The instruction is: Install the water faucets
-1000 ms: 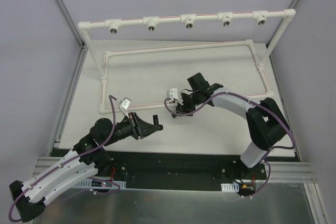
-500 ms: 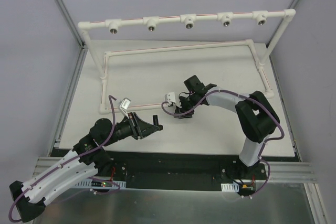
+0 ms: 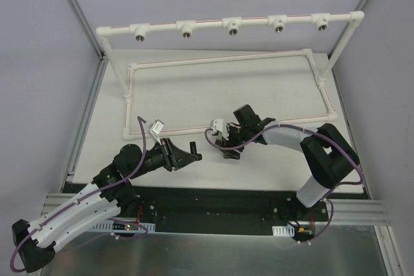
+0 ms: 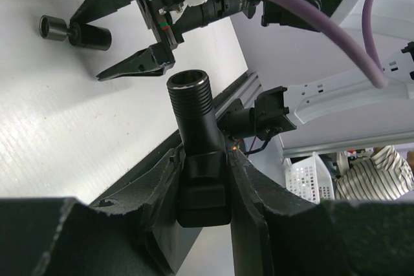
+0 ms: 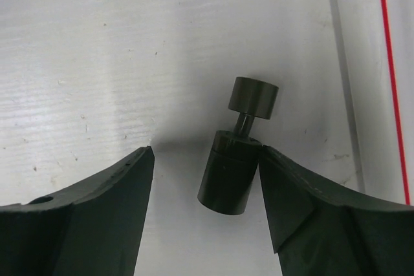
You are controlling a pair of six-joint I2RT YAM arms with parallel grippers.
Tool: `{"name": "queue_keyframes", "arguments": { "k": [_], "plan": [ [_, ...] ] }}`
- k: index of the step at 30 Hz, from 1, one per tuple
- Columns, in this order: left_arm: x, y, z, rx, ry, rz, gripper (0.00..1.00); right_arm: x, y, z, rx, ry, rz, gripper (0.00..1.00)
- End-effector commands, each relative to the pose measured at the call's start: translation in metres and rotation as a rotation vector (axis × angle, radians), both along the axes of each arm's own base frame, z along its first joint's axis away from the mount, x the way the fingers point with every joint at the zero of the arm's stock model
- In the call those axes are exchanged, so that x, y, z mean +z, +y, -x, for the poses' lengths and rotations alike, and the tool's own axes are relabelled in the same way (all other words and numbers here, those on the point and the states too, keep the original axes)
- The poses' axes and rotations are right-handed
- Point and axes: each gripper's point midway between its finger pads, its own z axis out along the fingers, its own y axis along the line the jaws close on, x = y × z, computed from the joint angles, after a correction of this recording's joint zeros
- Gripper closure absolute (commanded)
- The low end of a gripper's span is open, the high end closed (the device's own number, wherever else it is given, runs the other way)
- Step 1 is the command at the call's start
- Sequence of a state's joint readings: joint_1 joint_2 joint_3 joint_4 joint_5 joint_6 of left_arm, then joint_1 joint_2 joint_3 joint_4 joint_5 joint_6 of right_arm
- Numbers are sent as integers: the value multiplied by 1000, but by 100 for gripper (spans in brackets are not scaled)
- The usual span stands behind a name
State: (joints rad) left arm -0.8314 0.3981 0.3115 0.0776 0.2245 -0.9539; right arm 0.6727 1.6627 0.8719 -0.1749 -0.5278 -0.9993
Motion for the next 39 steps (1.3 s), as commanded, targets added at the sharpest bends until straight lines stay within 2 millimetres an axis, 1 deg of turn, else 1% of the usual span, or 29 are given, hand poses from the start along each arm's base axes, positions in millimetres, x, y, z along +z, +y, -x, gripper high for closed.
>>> {"name": "queue_keyframes", "arguments": {
  "k": [1,7,10,12,14,16,17,22,26,28,29,31,34,36,39],
  "plan": [
    [24,-6,-2,-16,-65,76,100,20,20,-3,-158,31,-148,30],
    [21,-6,-1,-14,-62,77,100,15,27,-3,-316,99,-183,41],
    [22,-4,-1,-8,-64,79,100,11,28,-5,-378,101,-182,52],
    [22,-3,-2,-4,-66,79,100,8,28,-2,-399,104,-179,55],
    [23,-2,-1,-1,-68,81,100,2,29,3,-421,94,-179,54],
    [23,-2,-1,0,-67,80,100,-2,31,8,-439,85,-187,48],
    [24,-2,-1,0,-67,80,100,-3,31,9,-469,81,-194,46],
    [22,-1,1,-7,-59,70,100,-11,28,13,-570,17,-257,45],
    [20,-1,3,-13,-50,61,100,-18,18,12,-692,-27,-323,44],
    [21,0,3,-11,-49,60,100,-17,21,13,-709,-54,-382,44],
    [21,0,2,-10,-49,58,100,-19,17,9,-751,-85,-400,44],
    [20,0,2,-9,-50,52,100,-24,16,13,-785,-104,-433,44],
    [20,0,1,-3,-51,48,100,-31,24,20,-782,-134,-479,43],
    [19,0,1,-6,-48,47,100,-42,25,25,-789,-147,-476,43],
    [22,0,2,-9,-50,49,100,-49,28,29,-783,-177,-481,43]
  ]
}}
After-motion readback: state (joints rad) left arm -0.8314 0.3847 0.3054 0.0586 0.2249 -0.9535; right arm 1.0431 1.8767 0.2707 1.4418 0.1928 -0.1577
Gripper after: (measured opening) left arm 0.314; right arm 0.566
